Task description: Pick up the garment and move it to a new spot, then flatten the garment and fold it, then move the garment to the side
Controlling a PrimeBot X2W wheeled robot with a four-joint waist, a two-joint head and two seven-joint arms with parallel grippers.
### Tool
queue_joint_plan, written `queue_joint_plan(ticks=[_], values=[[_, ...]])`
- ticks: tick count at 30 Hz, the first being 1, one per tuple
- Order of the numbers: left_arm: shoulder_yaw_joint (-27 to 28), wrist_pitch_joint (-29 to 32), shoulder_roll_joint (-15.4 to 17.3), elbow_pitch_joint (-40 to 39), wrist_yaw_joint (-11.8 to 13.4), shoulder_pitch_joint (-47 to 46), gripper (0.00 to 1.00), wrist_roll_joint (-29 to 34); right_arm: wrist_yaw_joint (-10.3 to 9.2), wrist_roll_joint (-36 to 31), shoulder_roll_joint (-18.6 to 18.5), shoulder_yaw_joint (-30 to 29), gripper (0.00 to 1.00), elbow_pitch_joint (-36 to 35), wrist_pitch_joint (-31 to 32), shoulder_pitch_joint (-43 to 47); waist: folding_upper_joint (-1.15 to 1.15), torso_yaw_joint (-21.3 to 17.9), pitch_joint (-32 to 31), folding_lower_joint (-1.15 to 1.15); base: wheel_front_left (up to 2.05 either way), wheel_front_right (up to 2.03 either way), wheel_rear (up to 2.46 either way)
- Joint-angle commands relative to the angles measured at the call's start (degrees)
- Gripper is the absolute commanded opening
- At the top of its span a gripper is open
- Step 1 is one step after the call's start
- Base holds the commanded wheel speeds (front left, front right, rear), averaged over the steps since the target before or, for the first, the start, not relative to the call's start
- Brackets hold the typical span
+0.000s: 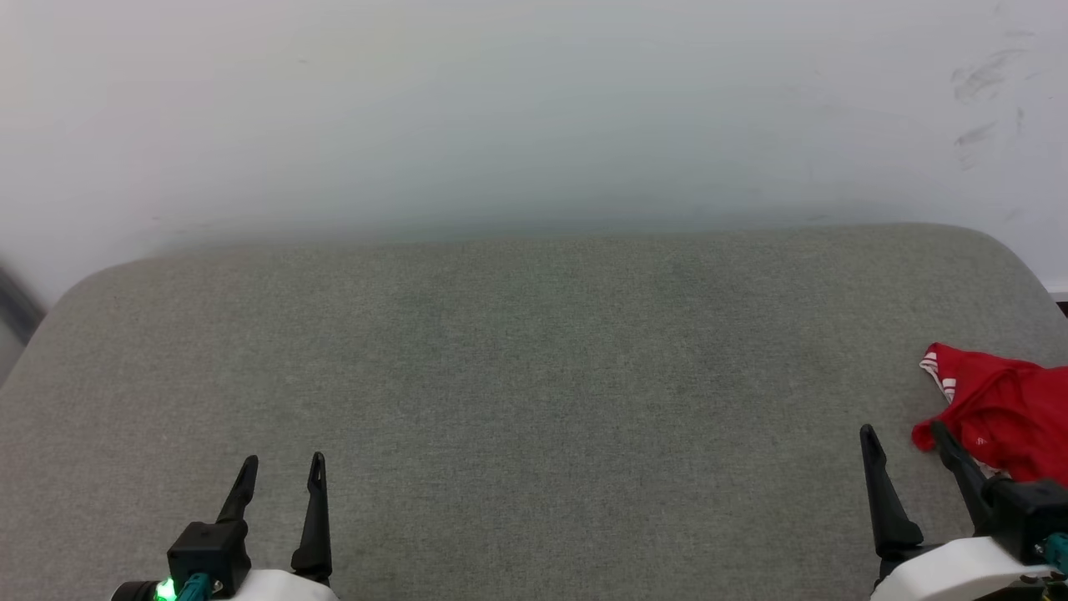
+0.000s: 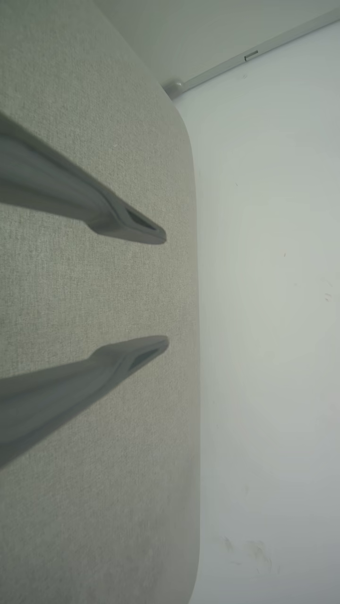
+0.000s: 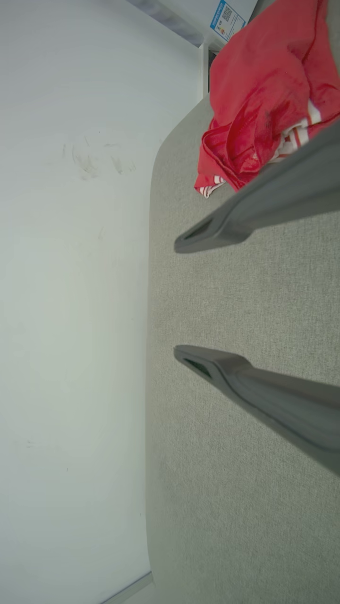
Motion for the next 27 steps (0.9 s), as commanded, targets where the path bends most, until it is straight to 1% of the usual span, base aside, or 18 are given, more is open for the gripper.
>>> queue_joint_plan(ticks=[1,10,11,13,27], values=[[0.2,-0.1,-0.1,0.1,-0.3,-0.7,1.0,0.2,-0.04,0.1,0.3,-0.1,1.0,0.1,-0.4,-0.2,0.0,0.0,0.0,0.01,0.0,0.0,0.0],[0.8,-0.1,-0.7,0.0,-1.3,-0.8,1.0,0.4,-0.04,0.4,0.3,-0.3,1.0,0.8,-0.7,-0.2,0.0,-0.2,0.0,0.01,0.0,0.0,0.0],[0.7,0.0,-0.5,0.1,-1.3,-0.3,0.0,0.0,-0.01,0.5,0.1,-0.2,0.0,0.8,-0.5,0.0,0.0,-0.2,0.0,0.01,0.0,0.0,0.0],[0.6,0.1,-0.9,1.0,-1.3,0.3,0.0,-0.2,0.0,0.7,0.1,-0.2,0.0,1.9,-0.5,0.1,0.0,-0.2,0.1,0.01,0.0,0.0,0.0],[3.9,4.2,-3.1,1.7,-3.9,-1.7,0.0,-13.8,0.0,17.1,0.1,-0.6,0.0,5.3,0.7,-2.6,0.0,0.1,0.5,0.01,0.0,0.0,0.0]])
